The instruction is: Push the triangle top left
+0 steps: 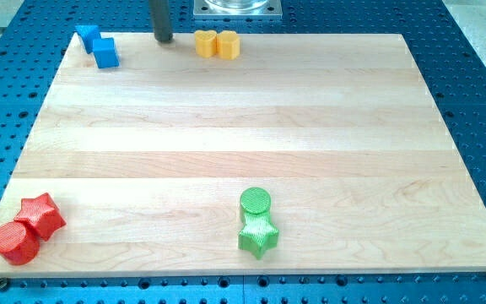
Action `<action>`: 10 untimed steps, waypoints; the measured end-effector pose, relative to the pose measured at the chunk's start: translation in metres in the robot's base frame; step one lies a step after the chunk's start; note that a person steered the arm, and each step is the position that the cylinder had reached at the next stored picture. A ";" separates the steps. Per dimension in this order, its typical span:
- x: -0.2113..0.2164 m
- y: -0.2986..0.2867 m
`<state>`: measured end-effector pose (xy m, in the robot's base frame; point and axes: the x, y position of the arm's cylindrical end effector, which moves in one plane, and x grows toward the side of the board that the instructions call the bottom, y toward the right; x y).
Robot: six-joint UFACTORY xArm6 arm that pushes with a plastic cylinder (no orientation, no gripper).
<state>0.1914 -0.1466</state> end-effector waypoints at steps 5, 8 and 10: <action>0.000 -0.052; 0.000 -0.074; 0.000 -0.091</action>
<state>0.1917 -0.2373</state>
